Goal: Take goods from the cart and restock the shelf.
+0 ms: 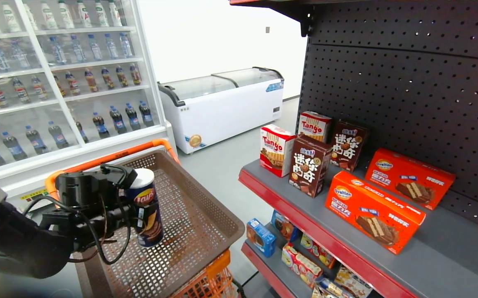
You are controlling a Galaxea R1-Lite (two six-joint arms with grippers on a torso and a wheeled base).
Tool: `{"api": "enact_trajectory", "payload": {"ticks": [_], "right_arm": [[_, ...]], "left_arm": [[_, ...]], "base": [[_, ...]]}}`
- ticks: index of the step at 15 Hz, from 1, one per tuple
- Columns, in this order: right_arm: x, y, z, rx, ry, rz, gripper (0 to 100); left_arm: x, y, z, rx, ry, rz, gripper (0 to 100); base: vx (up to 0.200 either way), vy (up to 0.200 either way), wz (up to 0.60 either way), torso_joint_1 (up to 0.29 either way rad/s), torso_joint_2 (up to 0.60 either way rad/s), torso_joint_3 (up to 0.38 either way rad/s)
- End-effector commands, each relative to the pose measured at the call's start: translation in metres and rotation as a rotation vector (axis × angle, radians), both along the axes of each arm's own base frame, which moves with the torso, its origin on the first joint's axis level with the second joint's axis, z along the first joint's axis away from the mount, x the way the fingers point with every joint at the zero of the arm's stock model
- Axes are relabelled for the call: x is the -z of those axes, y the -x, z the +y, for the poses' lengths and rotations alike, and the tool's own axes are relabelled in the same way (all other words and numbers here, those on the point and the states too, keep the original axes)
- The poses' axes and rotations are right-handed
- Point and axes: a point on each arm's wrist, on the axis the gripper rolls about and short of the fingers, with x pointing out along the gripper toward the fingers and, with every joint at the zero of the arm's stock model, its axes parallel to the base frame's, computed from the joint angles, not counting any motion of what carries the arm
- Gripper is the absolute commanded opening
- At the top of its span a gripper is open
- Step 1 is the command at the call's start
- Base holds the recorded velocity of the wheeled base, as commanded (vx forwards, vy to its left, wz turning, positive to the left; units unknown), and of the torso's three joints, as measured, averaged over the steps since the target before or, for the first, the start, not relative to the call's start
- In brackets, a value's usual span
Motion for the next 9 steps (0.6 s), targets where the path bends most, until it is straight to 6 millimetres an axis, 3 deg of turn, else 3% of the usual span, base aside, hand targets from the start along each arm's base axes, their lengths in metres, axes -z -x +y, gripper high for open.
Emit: {"api": "enact_trajectory", "payload": {"ticks": [1, 3, 5, 9], "right_arm": [[0.000, 0.000, 0.000, -0.001, 0.000, 0.000, 100], [0.000, 0.000, 0.000, -0.001, -0.001, 0.001, 100], [0.000, 0.000, 0.000, -0.001, 0.000, 0.001, 100], [0.000, 0.000, 0.000, -0.001, 0.000, 0.001, 100]], "left_arm": [[-0.064, 0.029, 0.001, -0.041, 0.048, -0.116, 0], [-0.091, 0.053, 0.003, -0.049, 0.067, -0.138, 0], [-0.115, 0.097, 0.005, -0.056, 0.060, -0.084, 0], [-0.130, 0.158, 0.008, -0.065, 0.068, -0.107, 0]], "base": [[0.000, 0.000, 0.00, 0.000, 0.00, 0.000], [0.000, 0.000, 0.00, 0.000, 0.00, 0.000], [0.000, 0.000, 0.00, 0.000, 0.00, 0.000], [0.000, 0.000, 0.00, 0.000, 0.00, 0.000]]}}
